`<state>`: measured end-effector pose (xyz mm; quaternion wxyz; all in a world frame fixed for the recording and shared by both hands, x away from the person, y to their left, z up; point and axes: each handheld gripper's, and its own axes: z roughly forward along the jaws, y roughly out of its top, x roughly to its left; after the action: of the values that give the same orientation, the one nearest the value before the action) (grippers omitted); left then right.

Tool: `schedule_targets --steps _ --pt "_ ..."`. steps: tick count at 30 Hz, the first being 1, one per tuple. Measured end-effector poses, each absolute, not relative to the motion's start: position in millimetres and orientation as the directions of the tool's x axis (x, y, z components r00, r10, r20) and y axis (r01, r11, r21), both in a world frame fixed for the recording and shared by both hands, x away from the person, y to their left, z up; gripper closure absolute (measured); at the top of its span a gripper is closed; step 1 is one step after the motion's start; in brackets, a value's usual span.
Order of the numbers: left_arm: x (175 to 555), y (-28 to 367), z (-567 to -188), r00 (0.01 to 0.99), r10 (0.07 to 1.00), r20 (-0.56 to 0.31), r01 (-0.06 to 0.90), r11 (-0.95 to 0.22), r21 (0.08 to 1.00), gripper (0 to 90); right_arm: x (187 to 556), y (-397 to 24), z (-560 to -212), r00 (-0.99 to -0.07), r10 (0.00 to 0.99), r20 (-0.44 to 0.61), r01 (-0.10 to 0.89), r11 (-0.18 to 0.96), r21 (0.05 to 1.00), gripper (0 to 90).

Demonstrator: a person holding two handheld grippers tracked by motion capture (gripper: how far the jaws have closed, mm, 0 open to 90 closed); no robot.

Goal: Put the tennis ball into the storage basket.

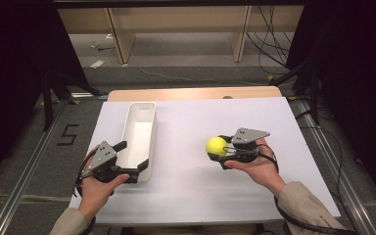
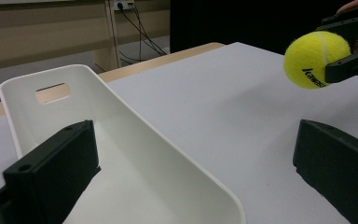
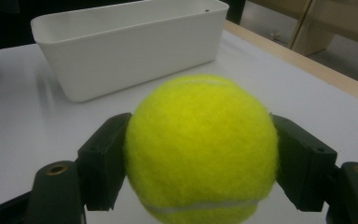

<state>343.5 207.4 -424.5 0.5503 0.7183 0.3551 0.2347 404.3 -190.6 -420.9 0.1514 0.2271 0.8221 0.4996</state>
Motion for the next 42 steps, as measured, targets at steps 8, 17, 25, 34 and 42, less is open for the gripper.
schedule_targets --steps 8,17,25,34,42 --pt "343 207 -424 0.636 0.769 -0.056 0.253 -0.139 0.957 0.0 406 -188 -420 -0.850 0.527 -0.022 0.217 0.388 0.896 27.7" --pt "343 207 -424 0.636 0.769 -0.057 0.253 -0.139 0.958 0.0 408 -186 -418 -0.847 0.531 -0.026 0.209 0.377 0.903 27.7" --pt "343 207 -424 0.637 0.769 -0.056 0.252 -0.139 0.958 0.0 408 -183 -416 -0.847 0.531 -0.025 0.203 0.367 0.908 27.7" --pt "343 208 -424 0.637 0.769 -0.055 0.251 -0.140 0.958 0.0 409 -179 -415 -0.848 0.529 -0.031 0.192 0.361 0.913 27.7" --pt "343 208 -424 0.637 0.769 -0.056 0.251 -0.139 0.958 0.0 410 -178 -414 -0.847 0.531 -0.030 0.193 0.360 0.913 27.7"
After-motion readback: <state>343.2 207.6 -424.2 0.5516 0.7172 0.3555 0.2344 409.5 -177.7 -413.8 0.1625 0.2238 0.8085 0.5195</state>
